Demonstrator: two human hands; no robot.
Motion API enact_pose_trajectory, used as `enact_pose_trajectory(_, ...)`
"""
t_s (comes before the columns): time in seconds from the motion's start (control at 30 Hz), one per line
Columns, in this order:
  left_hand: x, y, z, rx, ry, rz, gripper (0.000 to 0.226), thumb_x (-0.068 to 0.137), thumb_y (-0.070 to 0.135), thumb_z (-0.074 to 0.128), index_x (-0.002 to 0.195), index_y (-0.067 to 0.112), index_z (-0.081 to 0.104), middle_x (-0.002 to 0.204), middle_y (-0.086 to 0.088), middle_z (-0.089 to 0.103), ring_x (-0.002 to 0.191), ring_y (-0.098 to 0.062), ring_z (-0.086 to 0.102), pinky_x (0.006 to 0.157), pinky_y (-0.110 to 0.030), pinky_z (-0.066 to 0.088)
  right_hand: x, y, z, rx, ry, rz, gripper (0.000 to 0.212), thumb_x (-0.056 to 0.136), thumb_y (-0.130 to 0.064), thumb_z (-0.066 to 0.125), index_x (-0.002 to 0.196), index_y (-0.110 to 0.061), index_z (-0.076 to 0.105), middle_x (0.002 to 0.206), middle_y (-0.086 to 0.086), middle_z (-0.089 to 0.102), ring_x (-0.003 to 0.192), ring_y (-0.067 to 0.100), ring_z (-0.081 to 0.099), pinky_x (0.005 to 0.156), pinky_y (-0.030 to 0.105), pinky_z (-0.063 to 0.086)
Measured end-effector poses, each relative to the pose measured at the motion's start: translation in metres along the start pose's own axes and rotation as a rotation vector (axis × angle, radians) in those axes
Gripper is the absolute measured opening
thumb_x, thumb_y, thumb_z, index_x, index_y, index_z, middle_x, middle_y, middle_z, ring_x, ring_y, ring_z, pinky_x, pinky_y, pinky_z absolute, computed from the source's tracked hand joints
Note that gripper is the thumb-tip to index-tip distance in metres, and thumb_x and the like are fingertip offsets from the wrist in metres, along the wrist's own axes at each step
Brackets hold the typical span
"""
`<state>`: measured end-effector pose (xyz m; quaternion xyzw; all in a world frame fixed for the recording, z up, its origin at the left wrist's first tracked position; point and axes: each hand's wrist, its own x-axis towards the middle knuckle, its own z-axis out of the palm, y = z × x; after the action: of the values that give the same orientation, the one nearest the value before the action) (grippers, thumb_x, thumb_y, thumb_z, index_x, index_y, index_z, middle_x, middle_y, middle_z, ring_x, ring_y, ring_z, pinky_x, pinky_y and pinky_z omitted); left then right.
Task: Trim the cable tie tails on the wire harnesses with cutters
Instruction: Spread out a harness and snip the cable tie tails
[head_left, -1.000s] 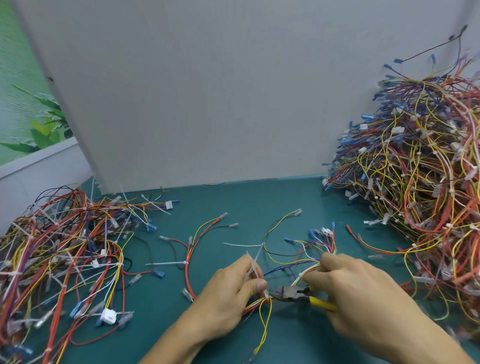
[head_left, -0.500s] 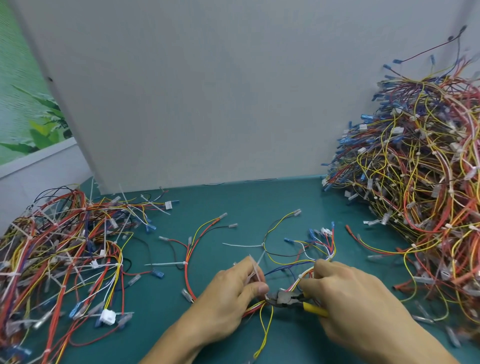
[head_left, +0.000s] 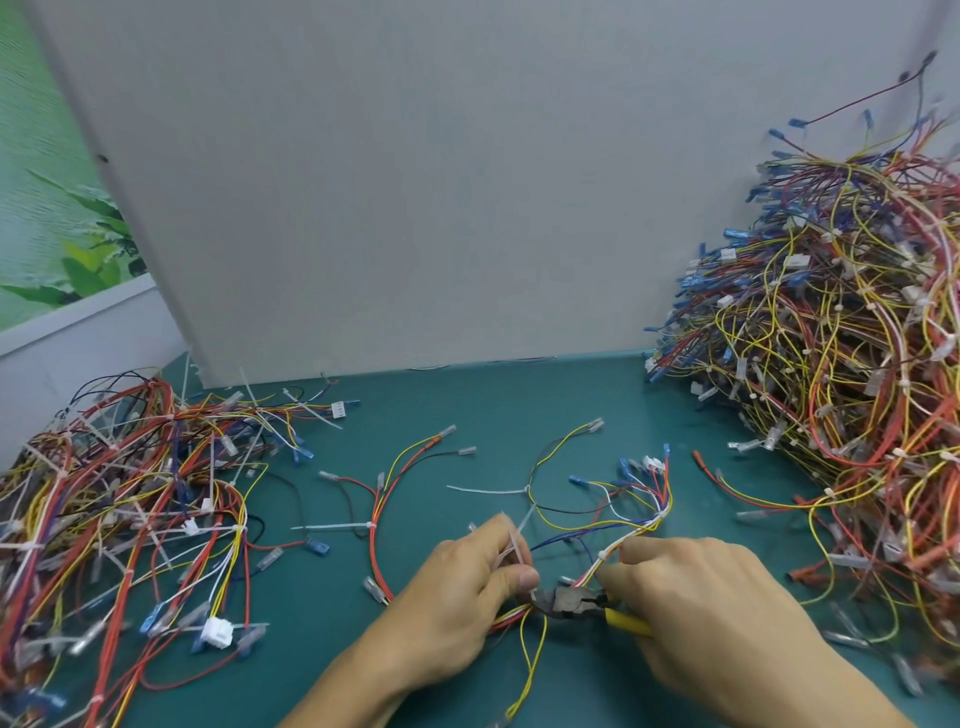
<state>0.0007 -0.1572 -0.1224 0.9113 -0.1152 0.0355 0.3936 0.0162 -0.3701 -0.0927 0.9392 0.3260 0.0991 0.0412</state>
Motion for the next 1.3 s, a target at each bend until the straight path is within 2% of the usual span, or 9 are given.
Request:
enact_pose_trajectory(0.1,0.0,-0.001,0.001,0.003,0.002,-0.008,0.013,0.094,0.025,0.056,0.082,0.023,0.05,0.072,0.007,0.056,0.068,-0.006,0.045,0.063,-0.016,0.035,0.001,-0.001,-0.006,-0.071,-0.01,0.009,0.019,0.054,-0.029,0.073,0.066,-0.026,0.058,0.068,-0.008,0.055,0.051,0.028,0.034,0.045,0.025,0.0)
enact_pose_trajectory(0.27,-0.002,-0.001,-0.002,-0.16,-0.008,-0.013,0.01,0.093,0.025,0.054,0.085,0.019,0.058,0.067,0.011,0.058,0.058,-0.007,0.046,0.057,-0.024,0.036,-0.003,0.003,-0.004,0.033,-0.071,0.099,0.014,0.088,-0.035,0.042,0.099,-0.028,0.046,0.108,-0.005,0.053,0.092,0.027,0.054,0.063,0.033,0.033)
enact_pose_trajectory(0.43,0.0,0.002,-0.03,-0.849,0.123,-0.122,0.013,0.091,0.018,0.053,0.088,0.007,0.049,0.066,-0.005,0.056,0.04,-0.006,0.023,0.044,-0.019,0.024,-0.001,0.005,-0.009,0.33,0.145,0.141,0.013,0.082,-0.04,0.05,0.082,-0.028,0.044,0.083,-0.011,0.052,0.083,0.015,0.053,0.064,0.032,0.039)
enact_pose_trajectory(0.7,-0.002,-0.01,-0.061,-1.016,0.353,-0.257,0.026,0.093,-0.007,0.029,0.085,0.012,0.044,0.056,-0.008,0.049,0.042,-0.014,0.037,0.043,-0.023,0.032,0.012,-0.038,0.024,0.614,0.116,0.039,0.023,0.089,-0.047,0.052,0.093,-0.025,0.045,0.089,-0.012,0.053,0.091,0.011,0.048,0.076,0.029,0.042)
enact_pose_trajectory(0.8,-0.005,-0.009,-0.057,-0.982,0.314,-0.248,0.032,0.079,-0.012,0.031,0.07,0.015,0.044,0.057,-0.007,0.047,0.042,-0.013,0.03,0.044,-0.022,0.021,0.014,-0.027,0.023,0.658,0.144,0.079,0.028,0.086,-0.047,0.061,0.081,-0.025,0.044,0.07,-0.014,0.049,0.073,0.008,0.044,0.068,0.025,0.039)
enact_pose_trajectory(0.93,-0.011,-0.004,-0.057,-0.768,0.169,-0.078,0.014,0.047,0.01,0.047,0.054,0.021,0.043,0.056,-0.002,0.031,0.048,-0.012,0.017,0.047,-0.022,0.012,0.012,0.005,0.008,0.755,0.132,0.174,0.032,0.082,-0.042,0.071,0.072,-0.022,0.048,0.065,-0.004,0.052,0.06,0.008,0.041,0.06,0.022,0.036)
enact_pose_trajectory(1.1,-0.017,-0.007,-0.044,0.133,0.022,0.149,0.026,0.072,0.013,0.056,0.089,0.033,0.06,0.056,0.014,0.041,0.053,-0.005,0.036,0.055,-0.015,0.031,0.008,0.025,-0.003,0.885,0.125,0.254,0.024,0.08,-0.036,0.075,0.075,-0.019,0.06,0.06,-0.009,0.055,0.054,0.004,0.042,0.056,0.019,0.034)
enact_pose_trajectory(1.2,-0.014,-0.006,-0.032,0.252,0.002,0.156,0.035,0.077,0.022,0.066,0.107,0.039,0.064,0.081,0.036,0.059,0.068,0.006,0.052,0.067,-0.006,0.037,0.008,0.026,-0.004,0.905,0.096,0.261,0.023,0.08,-0.036,0.075,0.076,-0.018,0.061,0.065,-0.003,0.059,0.056,0.003,0.043,0.057,0.022,0.035)
enact_pose_trajectory(1.3,-0.01,-0.009,-0.026,0.216,0.004,0.218,0.022,0.079,0.029,0.068,0.1,0.034,0.069,0.086,0.018,0.065,0.069,0.002,0.057,0.065,-0.015,0.043,0.009,0.026,-0.001,0.855,0.043,0.241,0.024,0.08,-0.038,0.075,0.078,-0.019,0.059,0.075,0.001,0.063,0.06,0.005,0.048,0.061,0.025,0.039)
